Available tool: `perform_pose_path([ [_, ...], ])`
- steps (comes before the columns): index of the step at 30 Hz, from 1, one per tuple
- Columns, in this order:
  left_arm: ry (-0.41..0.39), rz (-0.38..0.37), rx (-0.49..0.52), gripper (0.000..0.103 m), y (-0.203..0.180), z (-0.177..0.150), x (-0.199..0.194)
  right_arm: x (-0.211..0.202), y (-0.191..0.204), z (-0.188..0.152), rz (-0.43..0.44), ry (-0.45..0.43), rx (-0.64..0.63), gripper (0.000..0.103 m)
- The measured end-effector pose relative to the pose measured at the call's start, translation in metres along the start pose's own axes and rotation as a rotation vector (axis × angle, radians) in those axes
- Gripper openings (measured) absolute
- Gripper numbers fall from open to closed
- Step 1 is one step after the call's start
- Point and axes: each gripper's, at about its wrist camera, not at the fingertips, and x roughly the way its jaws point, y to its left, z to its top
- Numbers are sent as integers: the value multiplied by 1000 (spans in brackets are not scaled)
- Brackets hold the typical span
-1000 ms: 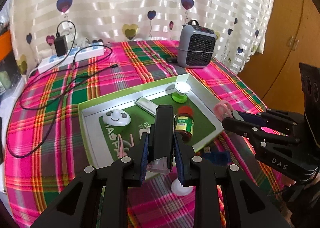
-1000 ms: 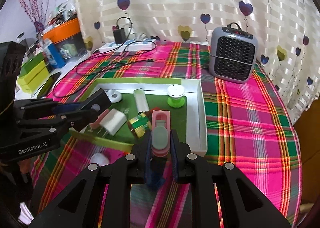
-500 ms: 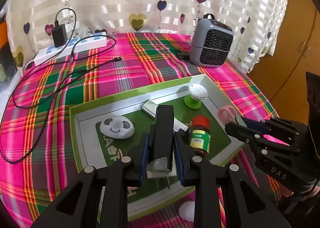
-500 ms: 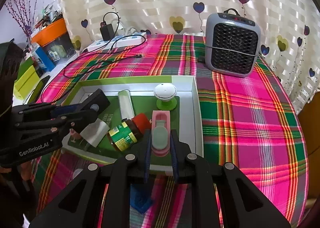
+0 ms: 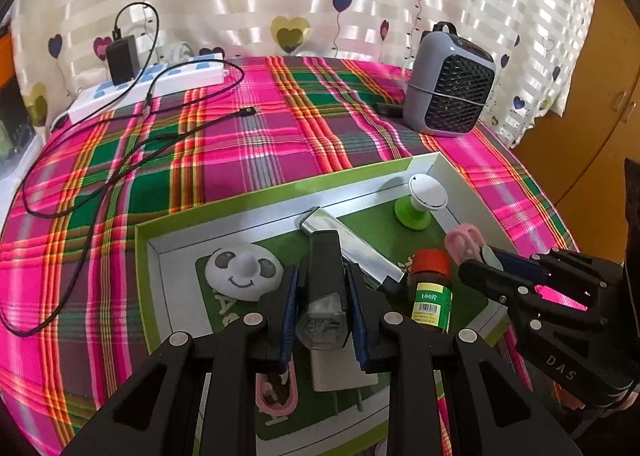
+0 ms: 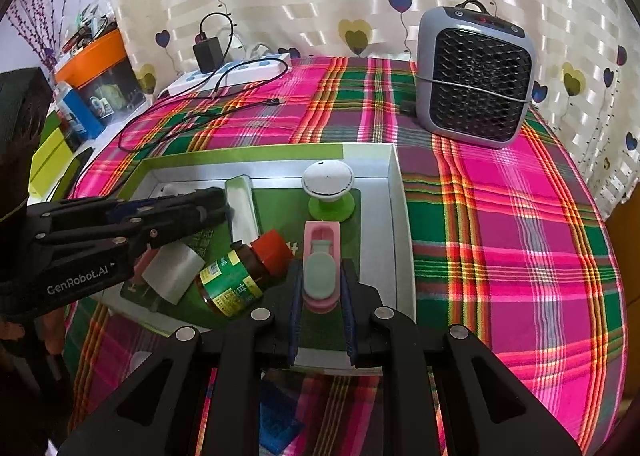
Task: Organize rigid objects
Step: 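Carry the clip and black case over the box with the right and left tools, then release the clip and black case into the box with the right and left tools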
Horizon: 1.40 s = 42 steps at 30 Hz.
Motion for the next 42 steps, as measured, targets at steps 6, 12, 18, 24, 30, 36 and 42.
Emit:
perform_pose_path([
  [6, 3, 1, -5, 22, 1, 1, 3, 3, 1, 1, 4, 2, -4, 18],
  [12, 3, 7, 2, 22, 0, 2, 4, 5, 2, 1, 3, 9, -15, 18],
  [18, 6, 7, 1, 22, 0, 2, 5, 8, 1, 1, 9, 13, -13, 18],
  [24, 20, 6, -1, 22, 0, 1, 8, 10, 0, 1, 5, 19, -12, 18],
  [30, 21, 3, -3, 22, 1, 1, 8, 13, 1, 1, 2, 32, -19, 18],
  [36, 21, 14, 1, 23, 1, 0, 7, 11, 2, 0, -3, 27, -23, 18],
  [42, 10, 16, -1, 29, -1, -3, 3, 6, 5, -1, -22, 11, -35, 27],
])
